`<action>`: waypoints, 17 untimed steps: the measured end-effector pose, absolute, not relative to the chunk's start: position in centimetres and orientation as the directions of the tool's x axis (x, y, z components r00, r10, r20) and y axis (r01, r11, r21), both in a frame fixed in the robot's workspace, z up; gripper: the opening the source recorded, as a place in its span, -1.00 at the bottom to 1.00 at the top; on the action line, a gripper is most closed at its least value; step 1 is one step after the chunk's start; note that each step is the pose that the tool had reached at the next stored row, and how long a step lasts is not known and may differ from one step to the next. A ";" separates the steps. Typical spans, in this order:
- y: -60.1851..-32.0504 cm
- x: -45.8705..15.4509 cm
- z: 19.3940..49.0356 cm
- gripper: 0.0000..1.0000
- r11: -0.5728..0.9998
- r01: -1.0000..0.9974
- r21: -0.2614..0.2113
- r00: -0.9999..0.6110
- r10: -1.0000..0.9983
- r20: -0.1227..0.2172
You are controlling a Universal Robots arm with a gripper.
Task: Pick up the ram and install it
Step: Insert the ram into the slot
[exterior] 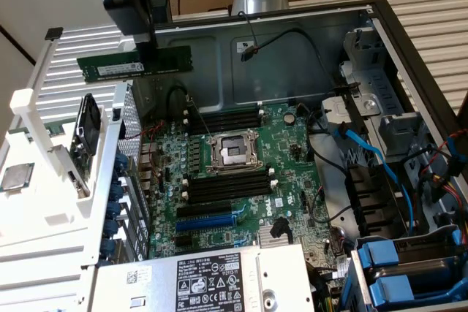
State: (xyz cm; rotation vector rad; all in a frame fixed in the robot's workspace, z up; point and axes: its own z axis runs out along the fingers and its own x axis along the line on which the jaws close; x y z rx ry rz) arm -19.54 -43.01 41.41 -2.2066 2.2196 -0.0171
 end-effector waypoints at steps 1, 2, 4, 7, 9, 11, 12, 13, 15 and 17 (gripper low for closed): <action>-43.0 -19.1 41.4 -0.75 0.006 -1.000 -0.016 -0.006 -1.000 0.000; -43.0 -18.6 41.4 -0.75 0.006 -1.000 -0.016 -0.006 -1.000 0.001; -43.0 -17.2 41.4 -0.75 0.006 -1.000 -0.016 -0.006 -1.000 0.002; -43.0 -15.9 41.4 -0.75 0.006 -1.000 -0.016 -0.006 -1.000 0.002; -42.9 -14.5 41.4 -0.75 0.006 -1.000 -0.016 -0.006 -1.000 0.002; -42.9 -13.6 41.4 -0.75 0.006 -1.000 -0.016 -0.006 -1.000 0.002; -42.9 -13.1 41.4 -0.75 0.006 -1.000 -0.016 -0.006 -1.000 0.001; -42.9 -12.6 41.4 -0.75 0.006 -1.000 -0.016 -0.006 -1.000 0.000; -42.9 -11.7 41.3 -0.75 0.006 -1.000 -0.020 -0.006 -1.000 -0.011; -42.9 -11.1 41.1 -0.75 0.007 -1.000 -0.022 -0.006 -1.000 -0.021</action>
